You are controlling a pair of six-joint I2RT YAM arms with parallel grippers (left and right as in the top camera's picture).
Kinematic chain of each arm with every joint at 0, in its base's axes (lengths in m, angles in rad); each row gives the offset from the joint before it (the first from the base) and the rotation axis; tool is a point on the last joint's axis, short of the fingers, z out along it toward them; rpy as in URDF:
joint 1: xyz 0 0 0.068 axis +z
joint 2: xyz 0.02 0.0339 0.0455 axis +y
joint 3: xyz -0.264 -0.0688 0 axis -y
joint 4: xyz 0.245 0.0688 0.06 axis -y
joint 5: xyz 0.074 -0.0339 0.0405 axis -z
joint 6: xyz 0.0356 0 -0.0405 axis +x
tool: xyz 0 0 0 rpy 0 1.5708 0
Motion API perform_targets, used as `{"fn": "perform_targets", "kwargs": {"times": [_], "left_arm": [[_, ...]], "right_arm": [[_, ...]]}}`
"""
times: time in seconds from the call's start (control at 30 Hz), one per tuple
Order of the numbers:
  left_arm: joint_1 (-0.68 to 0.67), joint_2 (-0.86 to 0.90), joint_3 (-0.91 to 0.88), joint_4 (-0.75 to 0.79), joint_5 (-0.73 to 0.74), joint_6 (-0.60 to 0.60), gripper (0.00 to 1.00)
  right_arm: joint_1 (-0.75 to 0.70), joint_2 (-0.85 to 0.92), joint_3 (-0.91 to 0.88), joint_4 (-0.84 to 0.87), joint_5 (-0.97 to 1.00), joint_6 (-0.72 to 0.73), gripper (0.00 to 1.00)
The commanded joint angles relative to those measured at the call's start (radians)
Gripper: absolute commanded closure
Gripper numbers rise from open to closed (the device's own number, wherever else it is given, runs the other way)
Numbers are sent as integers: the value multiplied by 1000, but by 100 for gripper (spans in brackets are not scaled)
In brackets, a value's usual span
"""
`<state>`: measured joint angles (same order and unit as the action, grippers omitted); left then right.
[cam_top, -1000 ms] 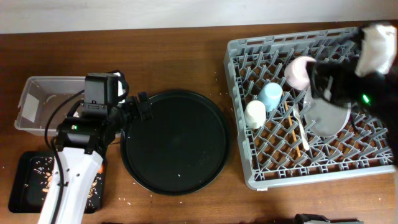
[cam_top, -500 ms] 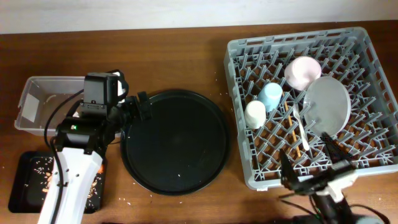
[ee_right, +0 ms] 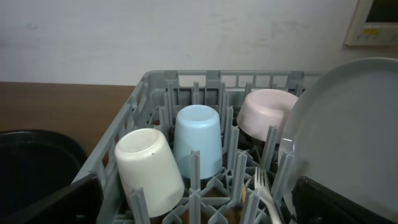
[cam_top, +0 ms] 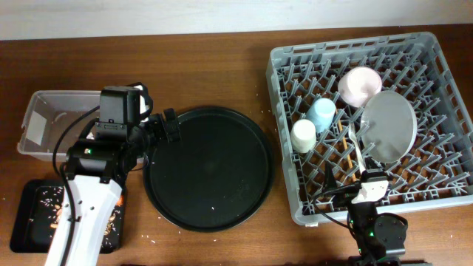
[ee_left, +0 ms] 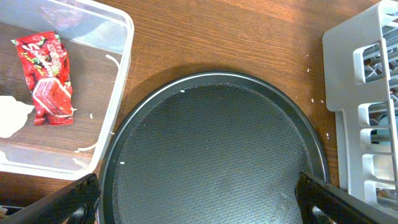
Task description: Sort waste into correct bins and load items into the dishwasher rack
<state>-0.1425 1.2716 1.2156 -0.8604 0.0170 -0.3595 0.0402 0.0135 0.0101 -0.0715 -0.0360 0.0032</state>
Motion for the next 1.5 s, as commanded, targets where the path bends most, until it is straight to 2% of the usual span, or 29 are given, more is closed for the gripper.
{"fn": "perform_targets", "kwargs": {"times": [0.0,0.67,0.77,0.97,1.03,1.23,1.3,1.33,1.4,1.47], "left_arm": [[2,-6,9,2,-14,1,1],[2,-7,8,2,-14,1,1],[2,-145,8,-1,-14,1,1],[2,-594,-23,-46,-14,2,1],[2,-809,-130,-134,-2,1,1],[2,-1161,-561,-130,-15,1,1],[2,-1252,-705,-43,-14,1,1],[2,-1266,-806,116,-15,1,1],[2,-1266,-900,348,-18,2,1],[2,-1266,-1056,746,-26,2,1]], "right_arm": [[5,-10,-5,-8,27,2,1],[5,-9,-5,-8,26,2,1],[5,-9,-5,-8,26,2,1],[5,-9,-5,-8,26,2,1],[5,-9,-5,-8,26,2,1],[5,-9,-5,-8,26,2,1],[5,-9,-5,-8,26,2,1],[5,-9,-5,-8,26,2,1],[5,-9,-5,-8,26,2,1],[5,-9,-5,-8,26,2,1]]}}
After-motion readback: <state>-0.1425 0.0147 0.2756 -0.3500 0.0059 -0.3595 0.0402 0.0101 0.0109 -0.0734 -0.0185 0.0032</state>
